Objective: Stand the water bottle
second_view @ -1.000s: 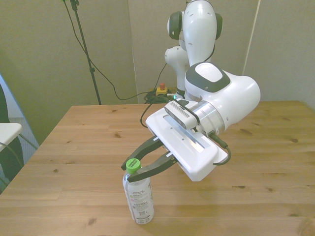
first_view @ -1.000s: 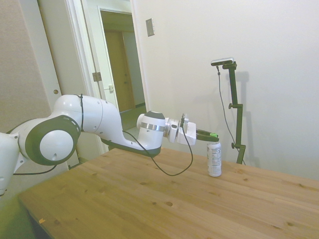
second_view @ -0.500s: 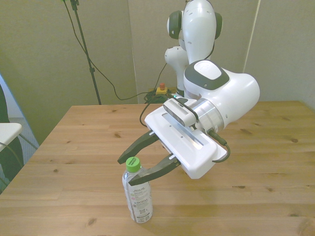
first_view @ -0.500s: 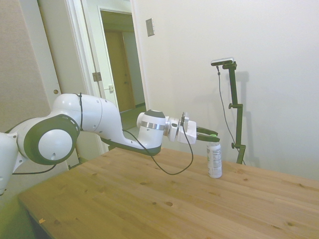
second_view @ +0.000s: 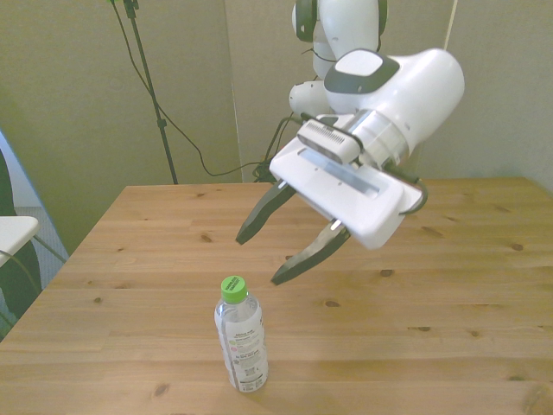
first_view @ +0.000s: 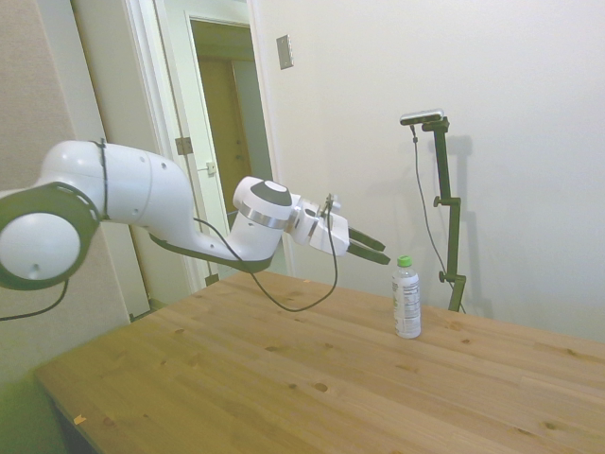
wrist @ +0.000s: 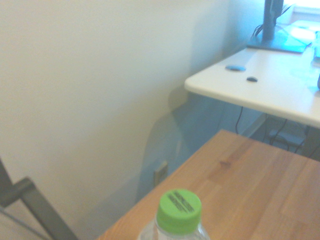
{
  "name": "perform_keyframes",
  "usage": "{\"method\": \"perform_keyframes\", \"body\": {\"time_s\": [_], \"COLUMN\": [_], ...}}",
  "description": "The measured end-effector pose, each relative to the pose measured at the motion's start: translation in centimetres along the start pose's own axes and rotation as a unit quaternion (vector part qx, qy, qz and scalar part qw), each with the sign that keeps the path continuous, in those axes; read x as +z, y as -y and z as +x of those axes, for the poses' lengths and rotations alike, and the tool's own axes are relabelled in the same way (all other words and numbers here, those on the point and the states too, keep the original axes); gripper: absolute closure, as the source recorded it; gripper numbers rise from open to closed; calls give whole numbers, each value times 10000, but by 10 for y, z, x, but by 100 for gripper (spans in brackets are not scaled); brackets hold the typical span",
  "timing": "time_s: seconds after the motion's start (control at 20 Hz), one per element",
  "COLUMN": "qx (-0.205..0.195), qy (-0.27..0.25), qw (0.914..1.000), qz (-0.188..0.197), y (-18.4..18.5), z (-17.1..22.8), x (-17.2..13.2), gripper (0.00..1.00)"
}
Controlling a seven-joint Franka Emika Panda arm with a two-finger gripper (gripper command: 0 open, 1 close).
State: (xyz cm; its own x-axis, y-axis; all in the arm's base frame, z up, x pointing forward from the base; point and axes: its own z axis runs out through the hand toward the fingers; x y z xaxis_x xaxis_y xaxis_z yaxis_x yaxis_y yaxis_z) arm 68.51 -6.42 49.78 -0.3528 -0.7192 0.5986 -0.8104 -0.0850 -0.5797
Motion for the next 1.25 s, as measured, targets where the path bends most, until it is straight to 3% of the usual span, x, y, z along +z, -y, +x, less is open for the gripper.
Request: {"method": "perform_keyframes", "body": {"time_s": [0.3, 0.45, 0.6, 0.9, 1.05, 1.25], "qx": [-821, -1298, -1796, -2709, -3188, -3848], "qy": [954, 1428, 1995, 3033, 3519, 4081], "qw": [9906, 9784, 9595, 9071, 8715, 8166], "qz": [-532, -744, -858, -1085, -1225, -1360], "y": [-57, -87, -105, -121, -129, -137], "z": [23, 30, 36, 50, 63, 76], "x": [-58, -73, -86, -96, -97, -109], "gripper": [0, 0, 0, 0, 0, 0]}}
